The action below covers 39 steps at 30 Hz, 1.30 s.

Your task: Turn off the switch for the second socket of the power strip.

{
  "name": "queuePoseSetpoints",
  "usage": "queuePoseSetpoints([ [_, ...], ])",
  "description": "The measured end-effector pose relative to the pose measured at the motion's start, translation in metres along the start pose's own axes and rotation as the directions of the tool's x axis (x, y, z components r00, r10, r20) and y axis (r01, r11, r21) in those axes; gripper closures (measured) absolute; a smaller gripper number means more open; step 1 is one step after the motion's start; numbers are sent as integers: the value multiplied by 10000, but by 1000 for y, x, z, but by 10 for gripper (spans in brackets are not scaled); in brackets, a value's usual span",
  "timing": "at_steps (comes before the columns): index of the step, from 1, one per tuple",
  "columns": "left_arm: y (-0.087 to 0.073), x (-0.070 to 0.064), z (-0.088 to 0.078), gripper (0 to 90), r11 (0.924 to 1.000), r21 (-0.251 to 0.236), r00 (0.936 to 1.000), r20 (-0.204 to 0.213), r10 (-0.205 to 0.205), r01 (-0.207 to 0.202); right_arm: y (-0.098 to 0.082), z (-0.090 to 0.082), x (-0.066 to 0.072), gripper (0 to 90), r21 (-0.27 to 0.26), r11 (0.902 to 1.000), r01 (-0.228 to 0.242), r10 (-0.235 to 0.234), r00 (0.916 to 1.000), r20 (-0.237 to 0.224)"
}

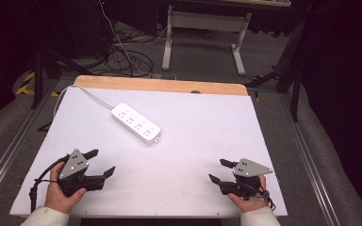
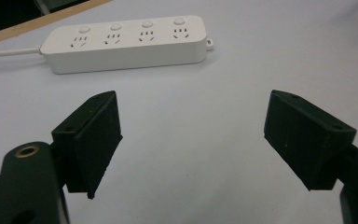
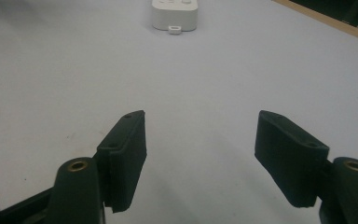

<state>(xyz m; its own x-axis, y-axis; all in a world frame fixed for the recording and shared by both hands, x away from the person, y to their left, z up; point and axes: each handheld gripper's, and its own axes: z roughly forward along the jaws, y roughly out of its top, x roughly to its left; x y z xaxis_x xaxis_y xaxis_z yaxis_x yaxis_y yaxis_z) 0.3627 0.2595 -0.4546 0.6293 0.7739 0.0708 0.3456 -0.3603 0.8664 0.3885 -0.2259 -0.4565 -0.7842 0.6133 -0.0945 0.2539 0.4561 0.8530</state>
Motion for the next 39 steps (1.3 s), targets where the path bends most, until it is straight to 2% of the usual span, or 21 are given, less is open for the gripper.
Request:
queuePoseSetpoints([
  [3, 0, 1, 0, 188, 10000, 35, 10000, 74, -13, 13, -1, -1, 0, 348, -119, 9999, -23, 23, 10000, -38],
  [8, -2, 2, 1, 170, 9994, 231, 9996, -82, 275, -273, -1, 0, 1, 345, -164, 9999, 9, -11, 9999, -120],
  [10, -3, 2, 1, 179, 9993, 286, 9997, -24, 257, -256, -2, 2, 3, 341, -165, 9998, 133, -135, 9998, -147],
  [17, 0, 2, 1, 177, 9988, 410, 9996, 9, 267, -267, -3, 3, 2, 336, -259, 9996, 63, -68, 9998, -207],
  [21, 2, 1, 1, 167, 9983, 535, 9994, 271, 218, -233, -5, 3, 1, 336, -311, 9995, 9, -14, 9998, -178],
  [27, 6, 0, 2, 141, 9957, 848, 9988, 356, 333, -362, -5, 5, 2, 332, -276, 9996, 28, -35, 9996, -276],
  [31, 10, -5, 4, 137, 9918, 1107, 9978, 230, 620, -641, -8, 5, 0, 332, -382, 9988, -319, 303, 9987, -417],
  [38, 17, -2, 3, 165, 9950, 925, 9981, 517, 321, -367, -13, 9, -3, 331, -288, 9980, -565, 550, 9972, -501],
  [39, 19, 1, 3, 194, 9967, 754, 9979, 579, 273, -317, -14, 11, -3, 331, -211, 9983, -549, 538, 9973, -507],
])
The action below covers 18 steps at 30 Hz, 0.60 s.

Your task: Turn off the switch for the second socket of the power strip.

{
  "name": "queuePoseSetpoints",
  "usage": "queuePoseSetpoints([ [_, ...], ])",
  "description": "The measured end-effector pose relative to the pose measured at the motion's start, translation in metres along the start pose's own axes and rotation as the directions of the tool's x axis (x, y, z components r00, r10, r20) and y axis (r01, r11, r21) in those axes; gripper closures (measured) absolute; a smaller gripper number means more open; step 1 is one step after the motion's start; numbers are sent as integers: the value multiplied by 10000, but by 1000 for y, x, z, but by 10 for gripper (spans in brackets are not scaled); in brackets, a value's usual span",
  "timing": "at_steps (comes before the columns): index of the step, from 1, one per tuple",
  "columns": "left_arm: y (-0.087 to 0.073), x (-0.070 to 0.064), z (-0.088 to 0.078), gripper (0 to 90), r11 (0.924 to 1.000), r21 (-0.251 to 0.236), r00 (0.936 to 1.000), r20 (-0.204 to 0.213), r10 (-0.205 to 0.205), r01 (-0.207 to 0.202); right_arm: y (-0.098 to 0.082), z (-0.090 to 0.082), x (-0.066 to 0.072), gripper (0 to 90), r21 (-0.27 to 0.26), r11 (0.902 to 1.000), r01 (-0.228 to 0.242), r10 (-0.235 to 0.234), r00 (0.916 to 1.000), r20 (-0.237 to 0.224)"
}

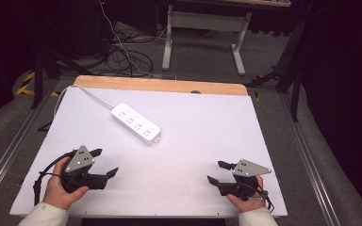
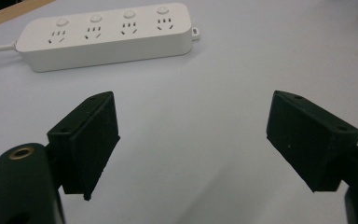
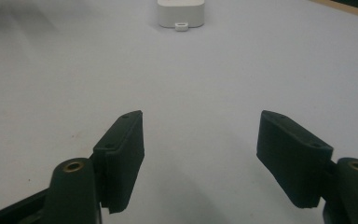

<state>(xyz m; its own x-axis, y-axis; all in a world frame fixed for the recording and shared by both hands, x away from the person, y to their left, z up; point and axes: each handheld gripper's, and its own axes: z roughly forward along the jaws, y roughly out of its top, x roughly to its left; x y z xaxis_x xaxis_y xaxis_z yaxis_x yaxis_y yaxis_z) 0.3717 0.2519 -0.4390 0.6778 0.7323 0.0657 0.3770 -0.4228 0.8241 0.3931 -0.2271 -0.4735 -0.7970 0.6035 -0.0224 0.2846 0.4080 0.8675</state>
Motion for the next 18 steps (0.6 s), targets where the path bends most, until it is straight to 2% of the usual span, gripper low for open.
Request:
queuePoseSetpoints([
  [1, 0, 0, 0, 221, 10000, 0, 10000, 0, 0, 0, 0, 0, 0, 331, 0, 10000, 0, 0, 10000, 0],
  [2, 4, 1, 1, 241, 9997, 117, 9996, -170, 216, -214, -1, 2, 2, 327, 149, 9998, 115, -115, 9999, 62],
  [3, 8, 2, 1, 240, 9987, 279, 9987, -250, 444, -437, -1, 3, 3, 326, 215, 9996, 204, -206, 9997, 102],
  [6, 14, 4, 1, 239, 9970, 447, 9977, -232, 640, -629, -2, 5, 4, 326, 318, 9993, 205, -206, 9998, 35],
  [9, 23, 9, 0, 252, 9984, 426, 9993, -16, 371, -370, -2, 6, 3, 324, 371, 9992, 143, -144, 9999, 31],
  [12, 30, 13, 0, 255, 9988, 373, 9994, -142, 319, -313, -3, 6, 3, 323, 388, 9992, 86, -87, 10000, 22],
  [18, 41, 19, 5, 266, 9978, 641, 9996, -236, 166, -150, -5, 4, 4, 321, 389, 9992, 49, -51, 10000, 40],
])
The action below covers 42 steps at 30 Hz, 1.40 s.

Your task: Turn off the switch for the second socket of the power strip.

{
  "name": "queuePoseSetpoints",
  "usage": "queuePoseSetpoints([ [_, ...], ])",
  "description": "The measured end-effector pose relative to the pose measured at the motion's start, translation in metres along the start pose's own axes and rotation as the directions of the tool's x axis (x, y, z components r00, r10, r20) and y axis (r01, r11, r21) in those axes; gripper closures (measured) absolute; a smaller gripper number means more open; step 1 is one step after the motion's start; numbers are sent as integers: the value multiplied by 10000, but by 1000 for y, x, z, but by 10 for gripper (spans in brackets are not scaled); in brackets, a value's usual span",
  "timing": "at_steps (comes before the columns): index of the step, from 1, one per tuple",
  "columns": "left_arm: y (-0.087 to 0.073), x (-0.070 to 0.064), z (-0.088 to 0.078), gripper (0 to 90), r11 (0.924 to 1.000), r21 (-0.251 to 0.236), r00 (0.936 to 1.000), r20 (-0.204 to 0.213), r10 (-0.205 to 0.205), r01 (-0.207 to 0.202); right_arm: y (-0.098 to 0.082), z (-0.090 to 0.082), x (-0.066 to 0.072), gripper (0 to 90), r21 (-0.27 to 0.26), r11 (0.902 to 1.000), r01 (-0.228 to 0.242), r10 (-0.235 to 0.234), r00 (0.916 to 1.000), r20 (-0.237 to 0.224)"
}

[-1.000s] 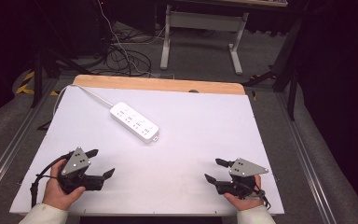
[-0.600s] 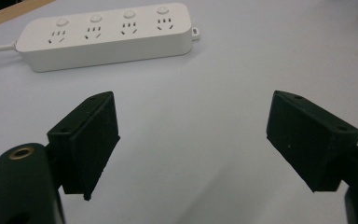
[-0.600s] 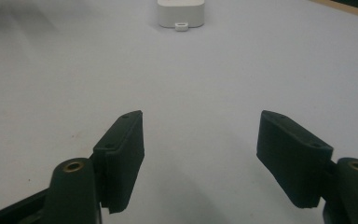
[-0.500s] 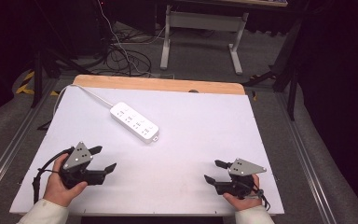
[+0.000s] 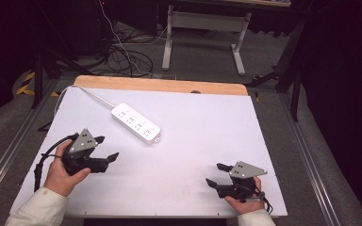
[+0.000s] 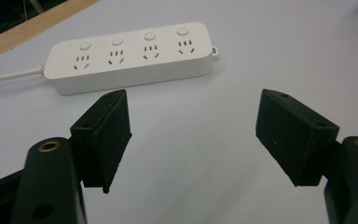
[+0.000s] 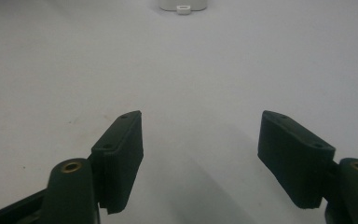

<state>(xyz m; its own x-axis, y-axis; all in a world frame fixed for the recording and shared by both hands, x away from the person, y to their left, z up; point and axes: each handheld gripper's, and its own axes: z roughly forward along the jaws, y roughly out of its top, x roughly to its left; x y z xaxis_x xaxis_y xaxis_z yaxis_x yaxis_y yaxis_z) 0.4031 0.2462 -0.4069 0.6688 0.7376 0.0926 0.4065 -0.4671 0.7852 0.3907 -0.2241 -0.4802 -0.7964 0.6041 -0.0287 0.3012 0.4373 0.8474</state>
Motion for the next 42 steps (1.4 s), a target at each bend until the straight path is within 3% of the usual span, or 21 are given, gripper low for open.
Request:
queuePoseSetpoints([
  [7, 16, 6, 1, 266, 9997, 97, 9997, -63, 235, -235, -1, -4, 1, 320, -129, 9999, -49, 49, 10000, 42],
  [10, 21, 8, 0, 272, 9999, 65, 9999, 38, 147, -147, -1, -5, 1, 319, -131, 9999, -50, 51, 10000, 30],
  [16, 27, 12, 1, 384, 9999, 104, 9996, 279, 88, -91, -1, -4, 1, 307, -67, 9999, -90, 89, 9999, -78],
  [19, 30, 14, 3, 558, 9999, 164, 10000, 47, 17, -18, -1, -5, 1, 307, -115, 9999, -119, 118, 9999, -60],
  [21, 35, 18, 5, 762, 9992, 249, 9991, -301, -309, 316, -1, -5, 1, 307, -112, 9999, -115, 114, 9999, -80],
  [22, 36, 19, 6, 813, 9987, 264, 9984, -377, -427, 437, -1, -5, 1, 307, -102, 9999, -111, 110, 9999, -86],
  [24, 40, 22, 7, 894, 9979, 305, 9982, -192, -564, 569, 0, -5, 2, 307, -64, 10000, -56, 55, 9999, -92],
  [28, 45, 22, 12, 897, 9977, 426, 9986, -103, -527, 531, 0, -5, 3, 308, -100, 9999, -8, 7, 9999, -117],
  [30, 50, 23, 18, 897, 9971, 457, 9980, 133, -610, 604, 0, -6, 3, 309, -137, 9999, -22, 20, 9999, -141],
  [35, 56, 26, 30, 897, 9972, 577, 9989, 9, -474, 473, 0, -6, 3, 308, -143, 9999, -44, 41, 9999, -146],
  [42, 64, 35, 49, 897, 9956, 569, 9971, 61, -754, 750, 0, -8, 3, 312, -240, 9997, -46, 42, 9999, -149],
])
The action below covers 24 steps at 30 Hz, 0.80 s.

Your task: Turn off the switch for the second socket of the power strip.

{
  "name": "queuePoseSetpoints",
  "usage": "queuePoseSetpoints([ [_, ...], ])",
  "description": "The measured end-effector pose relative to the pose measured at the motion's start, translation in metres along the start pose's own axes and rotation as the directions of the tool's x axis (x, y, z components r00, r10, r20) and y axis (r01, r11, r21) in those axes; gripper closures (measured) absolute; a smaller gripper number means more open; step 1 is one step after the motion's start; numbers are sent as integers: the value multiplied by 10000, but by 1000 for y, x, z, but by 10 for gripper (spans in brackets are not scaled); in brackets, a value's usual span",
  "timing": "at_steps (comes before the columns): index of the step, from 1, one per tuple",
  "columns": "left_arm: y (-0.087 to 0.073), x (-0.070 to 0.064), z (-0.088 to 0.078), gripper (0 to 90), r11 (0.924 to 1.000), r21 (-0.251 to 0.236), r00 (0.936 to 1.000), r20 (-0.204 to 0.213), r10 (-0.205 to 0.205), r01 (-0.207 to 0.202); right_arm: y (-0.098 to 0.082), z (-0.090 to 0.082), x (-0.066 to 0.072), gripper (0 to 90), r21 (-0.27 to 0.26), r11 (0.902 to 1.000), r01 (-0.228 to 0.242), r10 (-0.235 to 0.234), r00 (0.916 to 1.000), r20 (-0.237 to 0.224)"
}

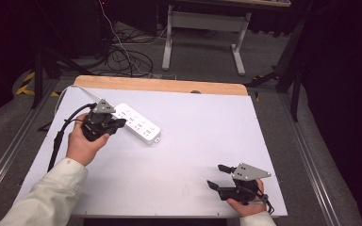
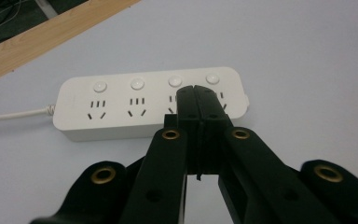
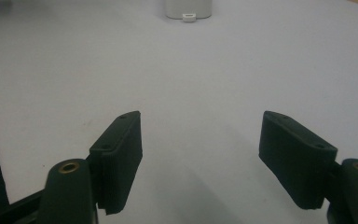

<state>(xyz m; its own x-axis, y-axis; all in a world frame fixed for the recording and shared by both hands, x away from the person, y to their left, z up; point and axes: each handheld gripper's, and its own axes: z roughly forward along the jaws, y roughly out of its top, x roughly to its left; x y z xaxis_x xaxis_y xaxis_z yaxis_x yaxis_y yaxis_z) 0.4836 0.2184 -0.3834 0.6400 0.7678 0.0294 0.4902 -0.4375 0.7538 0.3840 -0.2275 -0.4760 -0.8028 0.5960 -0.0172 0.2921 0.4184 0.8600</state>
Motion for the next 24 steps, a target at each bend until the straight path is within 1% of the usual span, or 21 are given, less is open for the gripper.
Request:
queuePoseSetpoints([
  [1, 4, 3, 4, 897, 9999, -39, 10000, 2, -96, 96, 0, 0, 0, 312, -2, 10000, -2, 2, 10000, -2],
  [6, 10, 7, 12, 897, 9999, -114, 10000, -68, -58, 57, 0, -1, 0, 312, -83, 10000, -23, 22, 10000, -60],
  [7, 11, 8, 14, 897, 9998, -164, 9999, -45, -143, 142, 0, -2, 0, 312, -95, 10000, -23, 23, 10000, -60],
  [8, 12, 12, 18, 898, 9988, -308, 9992, 123, -387, 391, 0, -2, 0, 312, -101, 9999, -24, 24, 10000, -61],
  [9, 12, 12, 18, 898, 9988, -308, 9992, 123, -387, 391, 0, -2, 0, 312, -110, 9999, -34, 33, 10000, -60],
  [11, 13, 14, 23, 898, 9983, -327, 9988, 132, -469, 474, 0, -2, 0, 312, -121, 9999, -31, 31, 10000, -62],
  [12, 14, 16, 26, 898, 9988, -312, 9993, 67, -367, 369, 0, -3, 0, 312, -158, 9999, -51, 50, 10000, -75],
  [13, 14, 18, 32, 898, 9986, -340, 9992, 15, -406, 406, 0, -3, 0, 312, -177, 9998, -55, 54, 10000, -79],
  [14, 14, 18, 32, 898, 9986, -340, 9992, 15, -406, 406, 0, -3, 0, 312, -177, 9998, -55, 54, 10000, -79],
  [17, 15, 22, 39, 898, 9981, -467, 9988, -284, -410, 396, 0, -3, 0, 312, -205, 9998, -62, 60, 9999, -98],
  [20, 14, 25, 48, 898, 9971, -514, 9981, -207, -575, 564, 0, -3, 0, 312, -220, 9997, -53, 51, 9999, -125],
  [21, 14, 25, 51, 898, 9962, -534, 9975, -70, -700, 695, 0, -3, 0, 312, -220, 9997, -53, 51, 9999, -125],
  [22, 14, 27, 54, 898, 9963, -506, 9976, -85, -694, 689, 0, -4, 0, 312, -232, 9997, -51, 48, 9999, -122],
  [23, 14, 28, 60, 898, 9956, -463, 9966, -41, -822, 819, 0, -4, 0, 311, -254, 9997, -57, 54, 9999, -117],
  [24, 14, 28, 60, 898, 9956, -463, 9966, -41, -822, 819, 0, -4, 0, 311, -254, 9997, -57, 54, 9999, -117],
])
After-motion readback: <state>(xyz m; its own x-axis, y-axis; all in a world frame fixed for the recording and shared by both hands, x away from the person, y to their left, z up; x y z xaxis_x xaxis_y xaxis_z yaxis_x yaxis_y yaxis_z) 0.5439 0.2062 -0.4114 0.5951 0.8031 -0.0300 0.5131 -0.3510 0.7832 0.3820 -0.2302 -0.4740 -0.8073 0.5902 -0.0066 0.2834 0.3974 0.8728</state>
